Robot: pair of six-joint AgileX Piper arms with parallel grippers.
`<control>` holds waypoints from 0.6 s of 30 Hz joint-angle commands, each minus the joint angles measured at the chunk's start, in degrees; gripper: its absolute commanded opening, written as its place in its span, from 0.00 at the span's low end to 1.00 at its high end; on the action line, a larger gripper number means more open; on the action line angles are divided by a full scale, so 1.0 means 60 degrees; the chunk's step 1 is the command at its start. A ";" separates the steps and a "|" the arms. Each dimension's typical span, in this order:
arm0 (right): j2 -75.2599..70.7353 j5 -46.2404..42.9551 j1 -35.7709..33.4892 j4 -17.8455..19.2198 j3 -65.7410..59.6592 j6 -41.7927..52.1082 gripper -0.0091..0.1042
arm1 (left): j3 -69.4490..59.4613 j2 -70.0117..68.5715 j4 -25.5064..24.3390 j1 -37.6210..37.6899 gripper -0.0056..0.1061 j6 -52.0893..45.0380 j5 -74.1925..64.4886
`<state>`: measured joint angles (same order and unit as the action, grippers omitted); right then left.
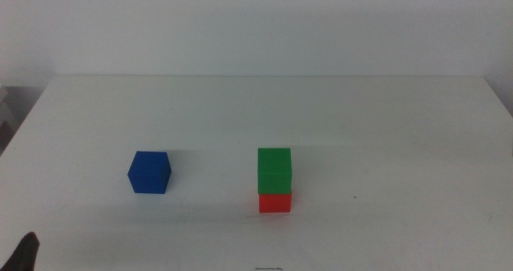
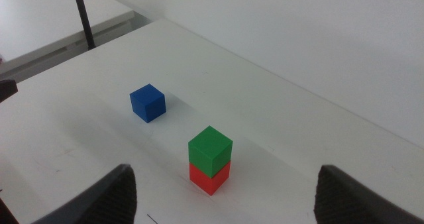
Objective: Stack red cubes first, then green, then blue cubes in a specific spot.
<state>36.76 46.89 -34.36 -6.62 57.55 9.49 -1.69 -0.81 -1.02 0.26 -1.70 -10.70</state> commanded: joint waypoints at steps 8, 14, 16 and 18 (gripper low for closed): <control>0.0033 -0.0666 0.0057 -0.0024 0.0210 0.0118 0.87 | 0.0026 -0.0134 -0.0062 0.0039 0.89 0.0002 -0.0149; 0.0033 -0.0666 0.0057 -0.0024 0.0210 0.0118 0.87 | 0.0756 0.0539 0.0119 0.0039 0.89 0.0045 -0.0518; 0.0033 -0.0666 0.0057 -0.0024 0.0210 0.0118 0.87 | 0.1443 0.1180 0.0119 0.0039 0.89 0.0045 -0.1207; 0.0033 -0.0666 0.0057 -0.0024 0.0210 0.0118 0.87 | 0.2385 0.1911 0.0119 0.0039 0.89 0.0045 -0.2165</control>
<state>36.76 46.89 -34.36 -6.67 57.55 9.49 6.86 6.70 -0.98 0.26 -1.70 -23.80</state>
